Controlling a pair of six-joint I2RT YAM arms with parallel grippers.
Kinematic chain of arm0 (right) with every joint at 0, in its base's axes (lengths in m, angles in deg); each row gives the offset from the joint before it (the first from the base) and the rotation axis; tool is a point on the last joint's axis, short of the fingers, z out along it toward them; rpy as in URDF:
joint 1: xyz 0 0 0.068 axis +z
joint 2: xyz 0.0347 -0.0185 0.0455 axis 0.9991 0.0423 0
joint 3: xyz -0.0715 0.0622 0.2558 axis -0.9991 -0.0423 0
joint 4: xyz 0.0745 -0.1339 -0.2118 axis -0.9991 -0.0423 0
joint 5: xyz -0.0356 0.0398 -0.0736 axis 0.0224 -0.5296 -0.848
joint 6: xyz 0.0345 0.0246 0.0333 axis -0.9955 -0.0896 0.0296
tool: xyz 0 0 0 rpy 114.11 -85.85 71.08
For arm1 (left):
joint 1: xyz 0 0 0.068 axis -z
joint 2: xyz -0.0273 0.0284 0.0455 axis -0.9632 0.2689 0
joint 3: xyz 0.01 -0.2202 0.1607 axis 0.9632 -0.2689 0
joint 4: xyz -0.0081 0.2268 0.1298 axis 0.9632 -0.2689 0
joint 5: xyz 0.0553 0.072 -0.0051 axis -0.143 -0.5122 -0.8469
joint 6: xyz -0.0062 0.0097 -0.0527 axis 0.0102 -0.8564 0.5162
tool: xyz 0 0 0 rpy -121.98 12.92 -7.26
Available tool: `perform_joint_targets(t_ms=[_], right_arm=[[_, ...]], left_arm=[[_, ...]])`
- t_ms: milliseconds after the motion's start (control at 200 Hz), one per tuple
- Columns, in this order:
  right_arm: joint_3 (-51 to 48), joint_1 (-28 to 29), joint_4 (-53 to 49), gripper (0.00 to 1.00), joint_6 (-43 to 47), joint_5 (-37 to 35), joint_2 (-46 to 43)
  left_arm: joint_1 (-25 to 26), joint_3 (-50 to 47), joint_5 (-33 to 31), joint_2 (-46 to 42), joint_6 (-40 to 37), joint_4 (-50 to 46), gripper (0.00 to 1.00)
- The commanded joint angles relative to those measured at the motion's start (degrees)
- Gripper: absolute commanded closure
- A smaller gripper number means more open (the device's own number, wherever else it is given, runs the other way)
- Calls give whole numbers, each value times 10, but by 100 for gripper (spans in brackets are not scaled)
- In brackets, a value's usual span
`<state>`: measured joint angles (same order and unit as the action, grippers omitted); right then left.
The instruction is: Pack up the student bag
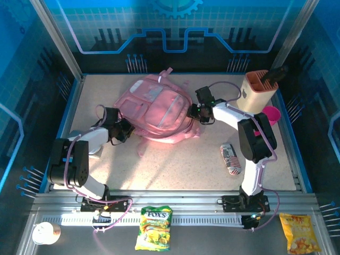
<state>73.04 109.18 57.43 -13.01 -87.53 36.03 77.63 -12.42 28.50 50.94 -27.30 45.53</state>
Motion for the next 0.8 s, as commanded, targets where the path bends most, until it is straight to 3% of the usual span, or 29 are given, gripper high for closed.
perform_joint_targets(t_ms=[0,180,390,570,795], right_arm=[[43,-21,-8,55,56,-30,39],[63,-15,-32,48,96,-43,-12],[-9,33,-63,35,89,-101,-142],[-61,125,-63,37,61,-114,-191],[-78,269,-2,45,49,-121,-171]], left_arm=[[32,17,44,-11,22,6,100],[69,32,47,5,38,10,100],[94,43,47,19,60,24,100],[101,53,51,22,70,26,100],[102,64,61,23,71,24,100]])
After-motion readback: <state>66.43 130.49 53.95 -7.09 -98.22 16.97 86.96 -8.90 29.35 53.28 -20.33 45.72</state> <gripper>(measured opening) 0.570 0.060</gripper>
